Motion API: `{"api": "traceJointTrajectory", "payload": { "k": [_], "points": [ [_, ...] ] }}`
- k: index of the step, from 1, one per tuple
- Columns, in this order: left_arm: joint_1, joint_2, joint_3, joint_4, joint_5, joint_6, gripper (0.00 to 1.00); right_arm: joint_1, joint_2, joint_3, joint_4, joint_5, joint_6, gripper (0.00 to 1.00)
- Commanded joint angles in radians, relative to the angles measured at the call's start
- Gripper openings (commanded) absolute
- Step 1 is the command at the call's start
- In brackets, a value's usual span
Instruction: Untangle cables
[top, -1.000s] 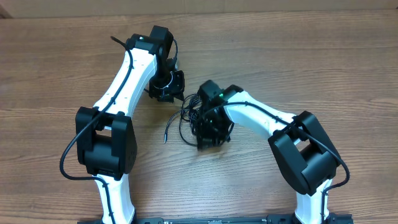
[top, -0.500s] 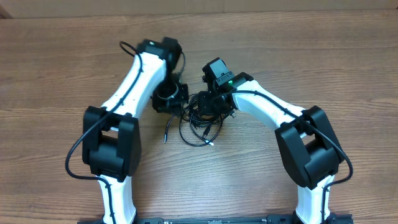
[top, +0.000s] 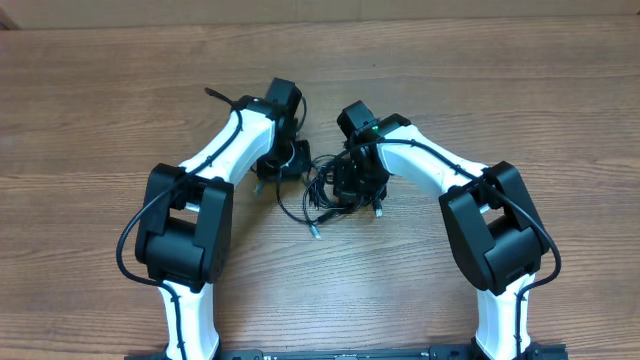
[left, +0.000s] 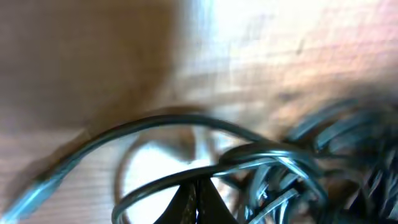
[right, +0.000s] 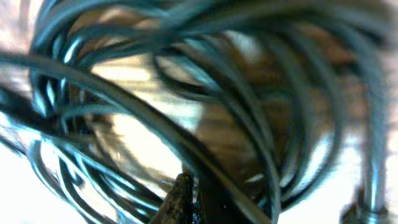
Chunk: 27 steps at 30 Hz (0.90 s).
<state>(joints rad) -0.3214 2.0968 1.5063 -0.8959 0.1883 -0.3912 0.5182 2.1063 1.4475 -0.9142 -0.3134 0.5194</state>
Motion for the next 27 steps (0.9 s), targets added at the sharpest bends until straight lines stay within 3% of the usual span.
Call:
{"api": "traceJointTrajectory", "payload": {
  "k": [1,9,15,18,23,27],
  "points": [
    [0.026,0.003,0.001,0.074,-0.049,-0.013,0.04,0.051,-0.002,-0.020,-0.008,-0.076,0.009,0.04],
    [0.011,0.001,0.008,0.155,0.020,0.010,0.04,0.146,-0.003,-0.016,0.007,-0.092,0.033,0.04],
    [0.033,-0.001,0.160,-0.100,0.069,0.111,0.04,0.066,-0.026,0.122,-0.174,-0.092,-0.084,0.05],
    [0.019,0.001,0.188,-0.169,0.125,0.163,0.04,0.015,-0.029,0.143,-0.192,-0.091,-0.087,0.12],
    [-0.016,0.009,0.132,-0.163,0.124,0.152,0.04,-0.027,-0.029,0.135,-0.185,-0.088,-0.079,0.13],
    [-0.047,0.010,0.031,-0.069,0.124,0.147,0.04,-0.031,-0.029,0.125,-0.152,-0.089,-0.071,0.18]
  ]
}}
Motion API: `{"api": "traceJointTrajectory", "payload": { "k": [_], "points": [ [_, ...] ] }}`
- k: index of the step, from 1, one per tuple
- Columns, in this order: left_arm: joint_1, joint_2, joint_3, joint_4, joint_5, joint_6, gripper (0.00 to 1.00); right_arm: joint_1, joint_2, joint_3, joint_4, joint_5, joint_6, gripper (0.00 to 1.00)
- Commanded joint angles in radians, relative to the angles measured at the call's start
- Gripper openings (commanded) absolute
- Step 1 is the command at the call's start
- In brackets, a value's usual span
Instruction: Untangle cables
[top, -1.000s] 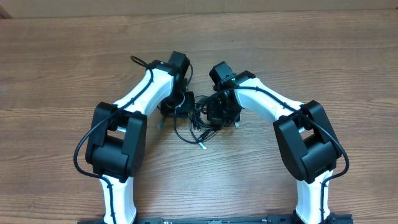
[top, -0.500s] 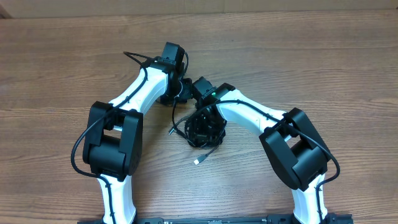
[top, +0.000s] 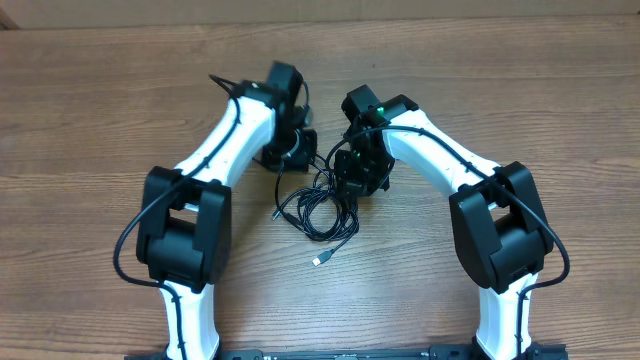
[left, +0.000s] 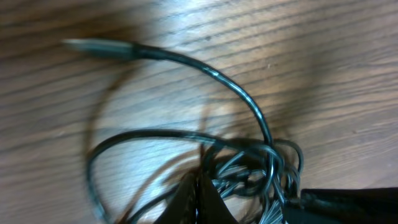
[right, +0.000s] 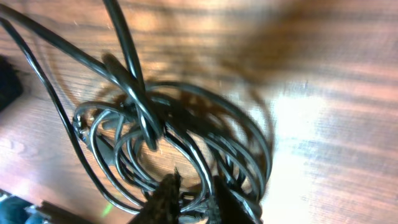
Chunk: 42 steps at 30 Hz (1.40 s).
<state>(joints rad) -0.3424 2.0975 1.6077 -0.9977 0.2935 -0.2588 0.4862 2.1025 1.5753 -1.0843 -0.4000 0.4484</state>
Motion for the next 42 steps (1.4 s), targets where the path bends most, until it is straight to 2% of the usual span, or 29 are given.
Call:
{"api": "traceJointTrajectory", "payload": {
  "k": [1,9,15,21,24,29,31,33,35,39,42],
  "points": [
    [-0.031,0.008,-0.097,0.063,0.018,0.015,0.04,0.002,-0.025,-0.005,0.026,-0.002,0.006,0.19],
    [-0.032,0.009,-0.182,0.183,0.021,-0.044,0.04,0.005,-0.024,-0.005,0.065,-0.003,0.077,0.18],
    [-0.018,0.009,-0.181,0.177,0.029,-0.060,0.04,0.004,-0.024,-0.005,0.085,-0.006,0.079,0.18],
    [0.050,0.003,-0.042,0.008,0.176,-0.002,0.04,0.004,-0.024,-0.005,0.095,-0.006,0.079,0.18],
    [0.075,0.002,0.068,-0.138,0.167,0.013,0.04,0.004,-0.024,-0.005,0.093,-0.006,0.079,0.18],
    [0.068,0.006,0.047,-0.214,0.161,0.052,0.05,0.013,-0.024,-0.005,0.074,-0.014,0.079,0.18],
    [0.057,0.008,0.001,-0.196,0.156,0.054,0.08,0.022,-0.024,-0.005,0.060,-0.014,0.078,0.18],
    [0.051,0.008,-0.047,-0.156,0.156,0.054,0.16,0.027,-0.024,-0.005,0.054,-0.014,0.075,0.18],
    [0.052,0.008,-0.082,-0.124,0.166,0.054,0.17,0.030,-0.024,-0.005,0.055,-0.014,0.075,0.18],
    [0.054,0.008,-0.122,-0.065,0.179,0.053,0.08,0.031,-0.024,-0.005,0.064,-0.014,0.076,0.18],
    [0.048,0.009,-0.155,0.022,0.177,0.029,0.04,0.031,-0.024,-0.005,0.086,-0.013,0.079,0.18]
  ]
}}
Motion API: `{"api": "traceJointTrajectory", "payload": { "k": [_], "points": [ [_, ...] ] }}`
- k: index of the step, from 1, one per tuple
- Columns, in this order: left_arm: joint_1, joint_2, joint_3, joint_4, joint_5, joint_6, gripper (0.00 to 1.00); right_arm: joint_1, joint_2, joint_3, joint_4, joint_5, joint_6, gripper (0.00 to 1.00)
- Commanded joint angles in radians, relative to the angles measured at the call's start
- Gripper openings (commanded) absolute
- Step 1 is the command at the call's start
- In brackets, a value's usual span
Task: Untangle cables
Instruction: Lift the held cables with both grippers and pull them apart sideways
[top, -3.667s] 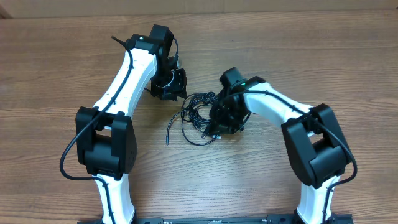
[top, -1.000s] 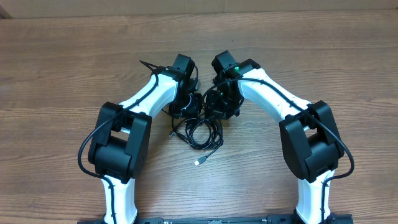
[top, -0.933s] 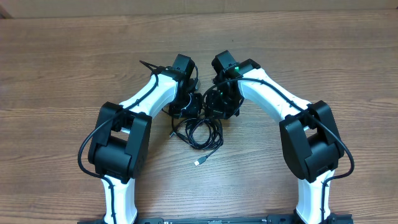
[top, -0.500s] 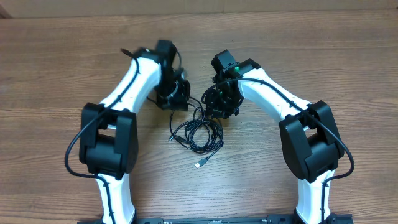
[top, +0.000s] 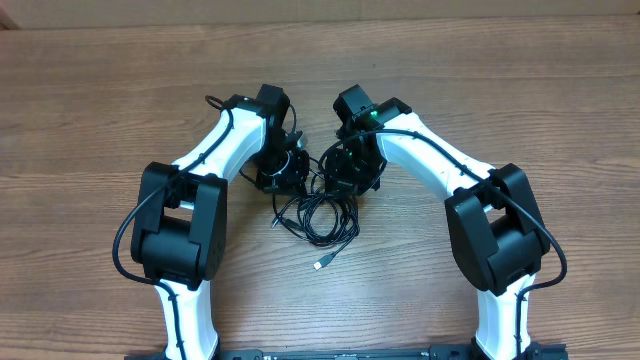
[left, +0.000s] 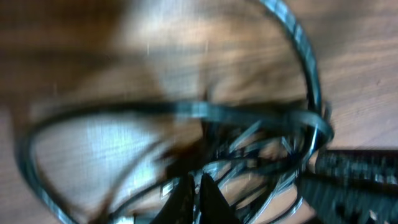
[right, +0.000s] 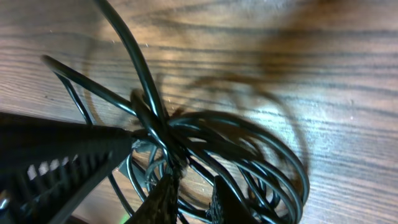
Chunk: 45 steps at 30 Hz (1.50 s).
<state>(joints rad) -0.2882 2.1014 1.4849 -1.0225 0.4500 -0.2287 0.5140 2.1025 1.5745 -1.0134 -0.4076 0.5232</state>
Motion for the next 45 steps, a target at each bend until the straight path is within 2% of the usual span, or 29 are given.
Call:
{"api": "traceJointTrajectory", "payload": {
  "k": [1,10,14,29,31,34,38,45],
  "points": [
    [-0.007,0.005,-0.038,0.059,0.019,-0.001,0.05,0.003,-0.024,-0.004,0.019,-0.006,0.005,0.18],
    [-0.007,0.005,-0.111,0.143,0.022,-0.028,0.04,0.014,-0.024,-0.004,0.043,0.000,0.012,0.14],
    [-0.007,0.005,-0.124,0.168,0.022,-0.040,0.04,0.036,-0.024,-0.004,0.043,0.085,0.055,0.14],
    [-0.007,0.005,-0.121,0.191,0.023,-0.040,0.04,0.136,-0.024,-0.004,0.079,0.277,0.054,0.13],
    [-0.006,0.005,-0.121,0.193,0.023,-0.040,0.04,0.140,-0.024,-0.004,0.080,0.288,0.053,0.04],
    [-0.006,0.005,-0.121,0.198,0.022,-0.040,0.04,0.137,-0.025,-0.002,0.072,0.290,0.052,0.04],
    [-0.005,0.004,-0.112,0.193,0.023,-0.022,0.04,0.118,-0.039,0.031,0.041,0.182,-0.098,0.04],
    [-0.005,-0.023,-0.018,0.120,0.022,0.131,0.04,0.052,-0.054,0.043,0.024,0.022,-0.413,0.04]
  ]
}}
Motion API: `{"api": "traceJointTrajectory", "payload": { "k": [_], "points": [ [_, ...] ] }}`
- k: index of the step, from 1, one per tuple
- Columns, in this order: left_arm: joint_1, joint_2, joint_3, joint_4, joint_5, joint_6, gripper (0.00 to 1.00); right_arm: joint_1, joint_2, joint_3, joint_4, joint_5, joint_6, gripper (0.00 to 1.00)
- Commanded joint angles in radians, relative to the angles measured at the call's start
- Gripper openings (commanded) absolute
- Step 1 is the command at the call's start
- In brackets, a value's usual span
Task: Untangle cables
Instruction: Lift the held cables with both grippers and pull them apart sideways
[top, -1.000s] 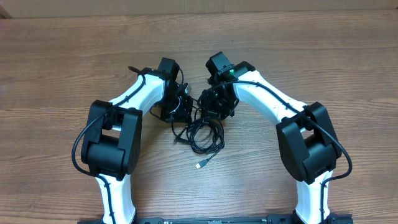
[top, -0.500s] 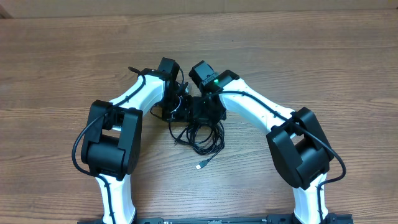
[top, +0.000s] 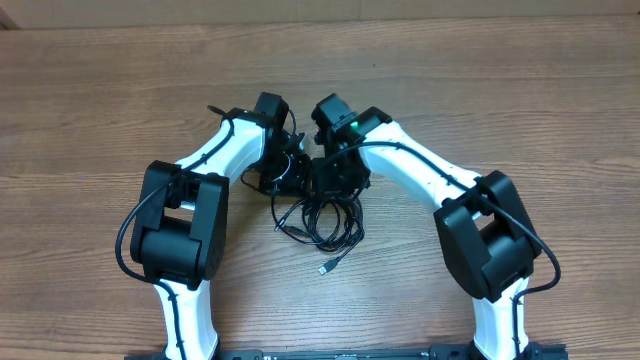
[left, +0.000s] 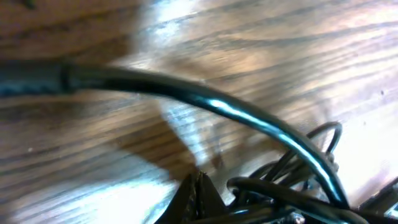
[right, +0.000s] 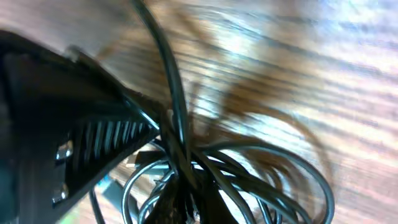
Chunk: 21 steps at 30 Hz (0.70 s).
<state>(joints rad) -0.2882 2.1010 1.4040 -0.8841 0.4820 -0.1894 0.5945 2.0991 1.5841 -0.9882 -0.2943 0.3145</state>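
Note:
A tangle of thin black cables (top: 325, 218) lies on the wooden table between my two arms, with one USB plug (top: 326, 268) trailing toward the front. My left gripper (top: 293, 172) sits at the tangle's upper left. In its wrist view the fingertips (left: 198, 186) are pressed together, a thick cable (left: 249, 118) arches over them, and strands (left: 280, 183) crowd their right side. My right gripper (top: 325, 185) is almost touching the left one. Its fingers (right: 185, 199) are closed in among the looped strands (right: 267, 162).
Bare wooden table (top: 500, 90) surrounds the tangle on every side. The black body of the left gripper (right: 74, 124) fills the left of the right wrist view, very close. Both arm bases stand at the front edge.
My right gripper, open over the coil before, is now shut among the strands and has moved left, close against the left gripper. The left gripper has hardly moved. The plug end lies slightly nearer the front.
First both grippers were low at the tangle, the left one shut. Then the right gripper stood open over the coil and the tangle lay spread toward the front with a plug trailing. The arms then drew together, and now the right is shut in the bundle.

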Motion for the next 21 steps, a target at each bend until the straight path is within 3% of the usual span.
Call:
{"api": "traceJointTrajectory", "payload": {
  "k": [1,5,11,12,13,15,19,21],
  "points": [
    [-0.005,-0.031,0.078,-0.025,-0.010,0.096,0.04,-0.040,-0.050,0.034,-0.001,-0.093,-0.243,0.04],
    [-0.004,-0.056,0.137,-0.035,-0.010,0.109,0.10,-0.076,-0.050,0.034,-0.006,-0.133,-0.370,0.04],
    [0.008,-0.083,0.318,-0.165,-0.010,0.225,0.09,-0.097,-0.049,0.033,-0.065,-0.249,-0.645,0.04],
    [0.008,-0.089,0.336,-0.164,-0.010,0.257,0.11,-0.097,-0.049,0.033,-0.077,-0.251,-0.694,0.04],
    [0.008,-0.094,0.357,-0.162,-0.011,0.301,0.22,-0.097,-0.049,0.033,-0.094,-0.251,-0.759,0.04],
    [0.008,-0.094,0.361,-0.164,-0.011,0.322,0.27,-0.097,-0.047,0.033,-0.105,-0.251,-0.817,0.04],
    [0.009,-0.084,0.342,-0.217,-0.005,0.340,0.17,-0.098,-0.043,0.033,-0.084,-0.251,-0.821,0.04],
    [0.007,-0.079,0.330,-0.269,0.031,0.415,0.13,-0.098,-0.043,0.032,-0.084,-0.259,-0.821,0.04]
  ]
}}
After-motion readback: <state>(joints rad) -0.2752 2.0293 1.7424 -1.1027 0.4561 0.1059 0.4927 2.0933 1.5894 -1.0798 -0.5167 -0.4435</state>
